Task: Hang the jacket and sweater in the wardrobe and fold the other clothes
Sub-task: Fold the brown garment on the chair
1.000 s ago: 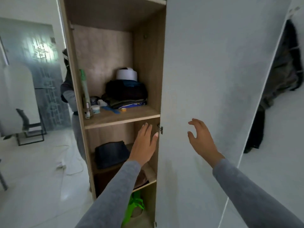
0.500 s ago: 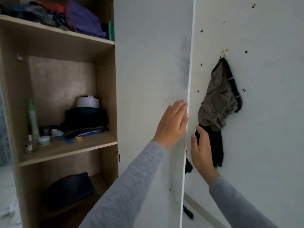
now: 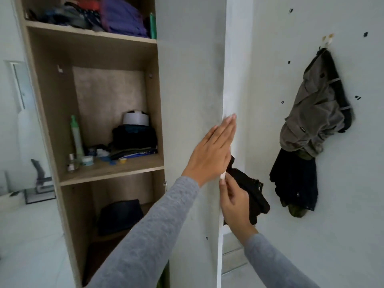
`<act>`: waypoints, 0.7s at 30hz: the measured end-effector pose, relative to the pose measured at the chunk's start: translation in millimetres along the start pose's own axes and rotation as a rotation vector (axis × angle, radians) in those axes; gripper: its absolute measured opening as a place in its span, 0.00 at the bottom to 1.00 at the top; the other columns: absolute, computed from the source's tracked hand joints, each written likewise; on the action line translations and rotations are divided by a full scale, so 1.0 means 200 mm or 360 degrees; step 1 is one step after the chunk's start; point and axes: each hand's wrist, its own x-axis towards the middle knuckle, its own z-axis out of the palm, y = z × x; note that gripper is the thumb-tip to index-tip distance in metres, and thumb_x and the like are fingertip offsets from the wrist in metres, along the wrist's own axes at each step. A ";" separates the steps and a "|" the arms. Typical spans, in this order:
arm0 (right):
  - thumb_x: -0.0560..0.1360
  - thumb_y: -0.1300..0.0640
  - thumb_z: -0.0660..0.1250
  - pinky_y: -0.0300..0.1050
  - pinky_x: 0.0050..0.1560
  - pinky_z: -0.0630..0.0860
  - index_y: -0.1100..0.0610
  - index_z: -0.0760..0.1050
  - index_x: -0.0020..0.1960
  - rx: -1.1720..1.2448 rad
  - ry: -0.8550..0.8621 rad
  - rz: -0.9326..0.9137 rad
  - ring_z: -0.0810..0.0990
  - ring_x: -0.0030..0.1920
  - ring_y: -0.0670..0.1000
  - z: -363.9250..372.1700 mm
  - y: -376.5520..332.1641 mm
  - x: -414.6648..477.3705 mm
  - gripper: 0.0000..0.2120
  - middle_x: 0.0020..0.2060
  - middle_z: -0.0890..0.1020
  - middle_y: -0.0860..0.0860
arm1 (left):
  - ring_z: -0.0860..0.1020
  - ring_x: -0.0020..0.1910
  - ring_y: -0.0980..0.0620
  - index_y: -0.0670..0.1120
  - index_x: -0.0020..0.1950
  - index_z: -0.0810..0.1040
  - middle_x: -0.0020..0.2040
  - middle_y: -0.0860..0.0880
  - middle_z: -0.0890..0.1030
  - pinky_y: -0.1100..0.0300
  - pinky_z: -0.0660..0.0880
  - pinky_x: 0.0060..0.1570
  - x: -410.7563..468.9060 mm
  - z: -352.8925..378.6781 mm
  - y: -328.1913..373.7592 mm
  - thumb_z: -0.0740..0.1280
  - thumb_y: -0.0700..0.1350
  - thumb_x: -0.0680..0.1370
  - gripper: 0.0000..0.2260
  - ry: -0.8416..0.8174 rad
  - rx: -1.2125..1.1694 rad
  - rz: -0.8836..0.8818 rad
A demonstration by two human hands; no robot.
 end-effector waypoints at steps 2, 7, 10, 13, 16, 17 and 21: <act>0.78 0.45 0.56 0.28 0.36 0.70 0.56 0.75 0.64 0.0079 -0.0087 -0.0054 0.78 0.35 0.40 0.08 -0.02 -0.05 0.22 0.37 0.80 0.40 | 0.48 0.77 0.48 0.38 0.76 0.50 0.77 0.44 0.48 0.52 0.50 0.75 -0.07 -0.07 -0.08 0.55 0.45 0.79 0.28 -0.0011 -0.0021 -0.0045; 0.79 0.38 0.52 0.34 0.67 0.66 0.44 0.59 0.72 0.0538 -0.0495 -0.0050 0.66 0.71 0.41 0.33 -0.17 -0.15 0.24 0.70 0.67 0.37 | 0.48 0.76 0.47 0.38 0.76 0.50 0.76 0.42 0.50 0.50 0.53 0.75 -0.27 -0.28 -0.32 0.56 0.47 0.80 0.28 -0.0066 0.0076 -0.0078; 0.80 0.41 0.50 0.37 0.72 0.59 0.49 0.55 0.75 0.0665 -0.0618 -0.0127 0.58 0.75 0.45 0.51 -0.28 -0.18 0.26 0.75 0.60 0.43 | 0.47 0.76 0.48 0.37 0.75 0.51 0.76 0.42 0.51 0.51 0.51 0.75 -0.39 -0.41 -0.46 0.56 0.45 0.80 0.28 -0.0066 0.0149 -0.0208; 0.81 0.45 0.48 0.36 0.73 0.55 0.50 0.54 0.76 0.0606 -0.0656 -0.0200 0.54 0.76 0.44 0.69 -0.33 -0.22 0.25 0.76 0.57 0.44 | 0.47 0.77 0.48 0.37 0.75 0.53 0.77 0.40 0.53 0.52 0.49 0.75 -0.47 -0.51 -0.60 0.57 0.43 0.80 0.27 -0.0080 0.0229 -0.0356; 0.81 0.47 0.49 0.31 0.72 0.52 0.49 0.53 0.77 0.0524 -0.0723 -0.0305 0.52 0.76 0.43 0.87 -0.38 -0.23 0.25 0.76 0.54 0.43 | 0.48 0.77 0.48 0.37 0.76 0.52 0.77 0.41 0.52 0.52 0.51 0.75 -0.57 -0.59 -0.74 0.56 0.43 0.80 0.26 -0.0080 0.0309 -0.0451; 0.81 0.47 0.50 0.29 0.71 0.52 0.48 0.52 0.76 0.0497 -0.0732 -0.0329 0.52 0.76 0.42 0.90 -0.38 -0.22 0.24 0.76 0.54 0.42 | 0.48 0.77 0.47 0.37 0.76 0.52 0.77 0.41 0.52 0.50 0.53 0.75 -0.59 -0.59 -0.77 0.55 0.43 0.80 0.26 -0.0088 0.0331 -0.0479; 0.81 0.52 0.55 0.23 0.67 0.51 0.41 0.51 0.75 0.0442 -0.0751 -0.0391 0.53 0.74 0.38 1.14 -0.41 -0.15 0.24 0.75 0.53 0.39 | 0.51 0.76 0.46 0.35 0.75 0.53 0.76 0.39 0.54 0.47 0.58 0.73 -0.72 -0.62 -0.95 0.54 0.42 0.80 0.26 -0.0093 0.0476 -0.0595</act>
